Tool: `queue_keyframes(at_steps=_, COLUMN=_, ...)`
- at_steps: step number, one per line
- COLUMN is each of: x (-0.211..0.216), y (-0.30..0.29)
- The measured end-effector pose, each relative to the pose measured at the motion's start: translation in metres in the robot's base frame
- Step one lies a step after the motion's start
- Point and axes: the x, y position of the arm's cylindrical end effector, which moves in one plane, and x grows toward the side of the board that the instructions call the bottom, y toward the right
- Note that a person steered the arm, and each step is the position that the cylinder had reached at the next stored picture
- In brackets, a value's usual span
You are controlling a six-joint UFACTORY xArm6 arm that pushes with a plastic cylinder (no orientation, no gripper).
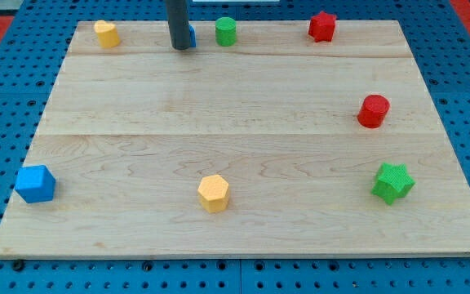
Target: Move the blue cube in between the yellow heart and blue triangle
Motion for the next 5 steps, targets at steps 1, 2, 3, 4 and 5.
queue_keyframes(at_steps=1, x=0.021, y=0.009)
queue_keyframes(at_steps=2, x=0.12, y=0.016)
queue_keyframes(at_steps=3, x=0.242, y=-0.001)
queue_keyframes(at_steps=4, x=0.321, y=-0.047)
queue_keyframes(at_steps=5, x=0.326, y=-0.112)
